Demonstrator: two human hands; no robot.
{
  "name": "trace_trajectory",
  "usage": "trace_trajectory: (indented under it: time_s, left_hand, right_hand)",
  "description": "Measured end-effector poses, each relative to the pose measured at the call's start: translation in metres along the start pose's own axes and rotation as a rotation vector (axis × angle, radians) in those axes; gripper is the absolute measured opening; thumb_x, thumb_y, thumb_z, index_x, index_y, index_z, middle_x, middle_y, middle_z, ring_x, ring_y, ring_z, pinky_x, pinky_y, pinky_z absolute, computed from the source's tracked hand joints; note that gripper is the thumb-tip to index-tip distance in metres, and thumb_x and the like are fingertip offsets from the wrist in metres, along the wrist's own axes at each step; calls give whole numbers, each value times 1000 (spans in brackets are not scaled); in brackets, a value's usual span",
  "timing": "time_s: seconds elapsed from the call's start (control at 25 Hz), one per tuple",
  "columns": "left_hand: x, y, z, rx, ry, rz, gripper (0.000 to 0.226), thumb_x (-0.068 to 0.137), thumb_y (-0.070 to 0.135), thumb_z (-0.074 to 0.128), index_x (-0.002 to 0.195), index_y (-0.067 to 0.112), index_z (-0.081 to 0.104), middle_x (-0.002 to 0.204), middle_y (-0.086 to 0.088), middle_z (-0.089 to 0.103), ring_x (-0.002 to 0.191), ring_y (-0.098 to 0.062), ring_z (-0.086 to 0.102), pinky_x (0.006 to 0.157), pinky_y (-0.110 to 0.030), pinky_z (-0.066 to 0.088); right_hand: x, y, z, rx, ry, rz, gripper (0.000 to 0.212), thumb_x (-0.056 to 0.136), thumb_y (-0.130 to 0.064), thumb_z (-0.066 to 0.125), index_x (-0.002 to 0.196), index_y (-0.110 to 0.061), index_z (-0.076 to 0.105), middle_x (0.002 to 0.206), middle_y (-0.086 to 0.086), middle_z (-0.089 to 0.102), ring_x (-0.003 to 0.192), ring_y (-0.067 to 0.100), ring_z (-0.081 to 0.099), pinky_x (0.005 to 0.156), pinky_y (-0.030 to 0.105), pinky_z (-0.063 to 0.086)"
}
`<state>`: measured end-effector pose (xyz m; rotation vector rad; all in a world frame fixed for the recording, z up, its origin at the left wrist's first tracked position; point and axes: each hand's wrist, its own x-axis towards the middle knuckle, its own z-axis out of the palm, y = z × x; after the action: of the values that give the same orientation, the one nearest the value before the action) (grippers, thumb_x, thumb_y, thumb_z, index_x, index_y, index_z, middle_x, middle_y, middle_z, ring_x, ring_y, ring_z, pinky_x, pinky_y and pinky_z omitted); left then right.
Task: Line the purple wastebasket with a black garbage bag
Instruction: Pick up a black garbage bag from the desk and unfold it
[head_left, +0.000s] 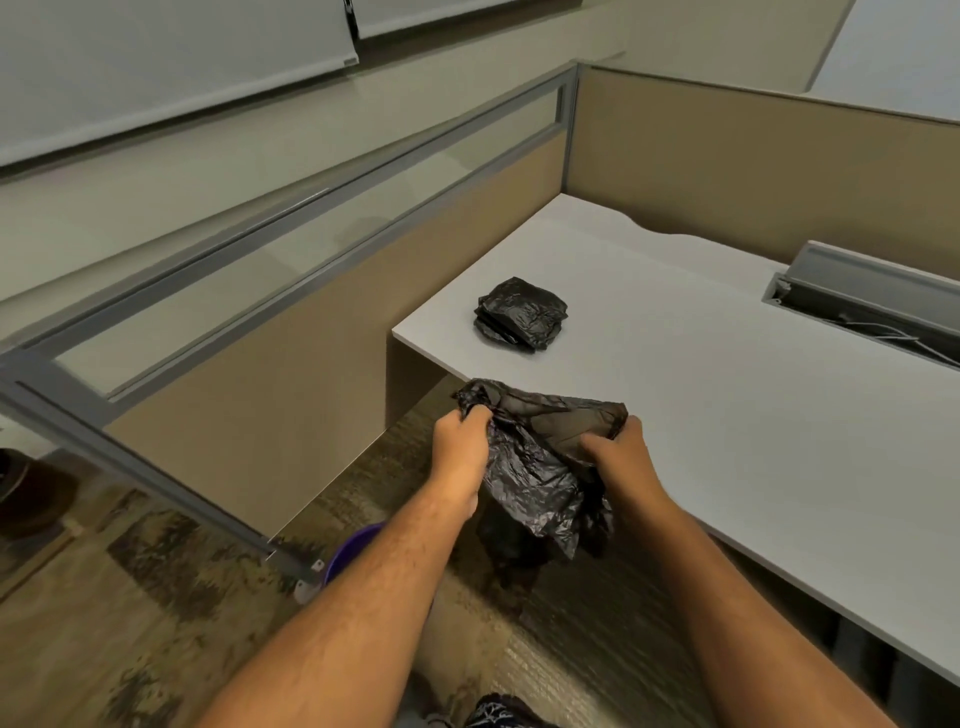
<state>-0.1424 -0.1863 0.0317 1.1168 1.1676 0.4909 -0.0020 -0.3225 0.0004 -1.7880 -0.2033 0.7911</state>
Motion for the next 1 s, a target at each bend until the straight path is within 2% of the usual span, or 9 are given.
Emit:
trace_trajectory:
  time_s: [0.08,0.12,0.28,0.4,0.56,0.72,0.8,0.88,1.0]
  left_hand:
    - [-3,0,-4,-44,18,-20,26,101,19,57,77,22,47,77,5,46,63,-7,45,75,-27,33]
    - [-4,0,-7,-45,31,-6,22,100,17,57,79,19,49,77,2,47,62,-7,46,63,-40,39]
    - [0,1,-28,-101,96,67,20,92,2,61,93,19,71,89,-1,74,77,-14,68,57,-25,52]
    - [10,-5,-47,-50,119,86,36,93,-5,55,96,24,76,103,-4,74,94,-20,69,67,-28,55]
    - [21,-18,-86,187,62,107,46,92,-9,44,91,26,74,103,-2,70,97,-20,65,66,-28,53]
    - [32,-26,-141,671,-112,49,34,93,-5,49,91,20,72,89,-3,71,85,-22,67,60,-28,54]
    - [37,-29,-173,764,-176,-34,25,83,-1,62,98,15,74,89,-5,76,85,-23,72,69,-33,62]
    - [42,-30,-201,772,-294,-94,25,72,9,76,97,14,76,92,-7,80,89,-24,76,80,-40,65]
    - [49,-30,-238,819,-434,22,51,65,43,93,107,25,69,105,3,75,98,-16,71,75,-32,56]
  right_hand:
    - [-5,7,-5,-60,5,-9,55,79,-13,72,126,-15,43,117,19,59,103,36,68,82,61,61]
    - [-6,10,-8,-75,16,-18,50,83,-8,68,125,-17,42,116,17,59,102,33,67,78,59,60]
    - [-10,14,-19,-150,166,-73,21,92,-5,58,106,-19,63,100,6,70,91,24,69,63,31,48]
    - [-13,24,-21,-207,311,-92,30,96,0,55,93,-22,75,93,3,77,82,19,72,59,26,47]
    - [-15,30,5,89,318,132,26,101,-3,49,102,-10,74,103,19,76,77,26,64,60,29,46]
    - [-38,29,58,388,215,381,33,105,-8,43,110,-14,75,105,16,75,94,31,71,70,44,63]
    - [-49,28,93,445,187,386,37,105,-5,41,108,-13,77,107,19,75,96,34,72,63,44,65]
    - [-59,28,125,427,163,349,35,104,-3,44,106,-10,77,110,23,78,99,38,75,80,49,66]
    - [-76,29,174,300,137,278,28,104,-16,51,103,-13,79,113,21,77,104,36,72,89,50,61]
